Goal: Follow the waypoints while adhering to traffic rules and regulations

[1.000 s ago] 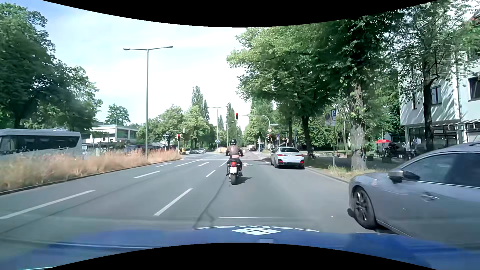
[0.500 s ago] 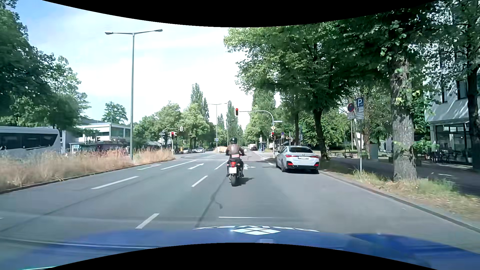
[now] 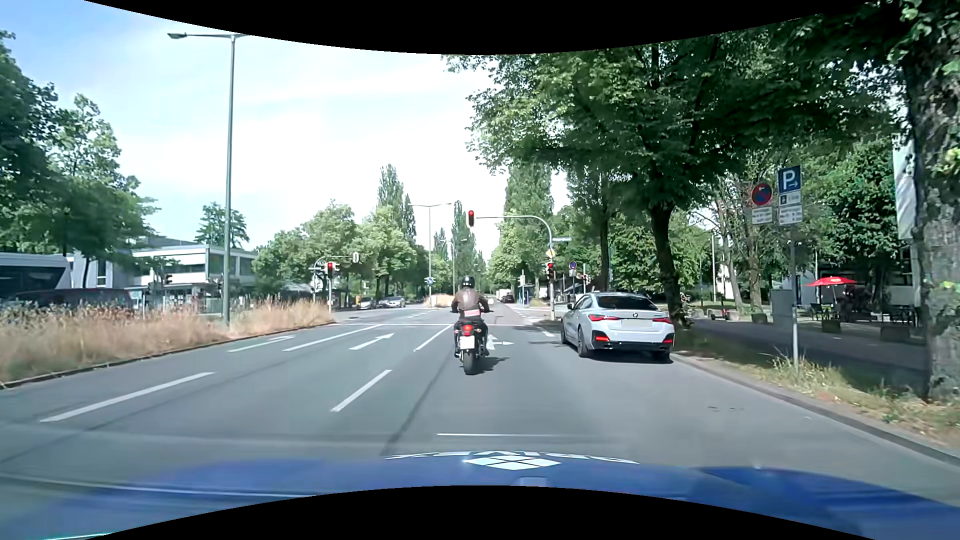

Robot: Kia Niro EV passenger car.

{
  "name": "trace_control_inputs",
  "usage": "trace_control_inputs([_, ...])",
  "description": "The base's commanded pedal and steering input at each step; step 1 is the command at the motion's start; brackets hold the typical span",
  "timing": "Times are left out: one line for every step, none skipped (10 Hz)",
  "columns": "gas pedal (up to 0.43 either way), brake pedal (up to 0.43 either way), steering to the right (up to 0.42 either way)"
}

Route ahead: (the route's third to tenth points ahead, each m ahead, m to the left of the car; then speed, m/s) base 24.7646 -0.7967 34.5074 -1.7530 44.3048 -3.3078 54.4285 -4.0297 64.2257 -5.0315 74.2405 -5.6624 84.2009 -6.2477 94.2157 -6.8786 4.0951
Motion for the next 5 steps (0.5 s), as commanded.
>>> trace_control_inputs([0.0, 0.183, -0.001])
trace_control_inputs([0.0, 0.165, -0.001])
trace_control_inputs([0.0, 0.165, -0.001])
trace_control_inputs([0.0, 0.159, -0.002])
trace_control_inputs([0.0, 0.152, -0.001])
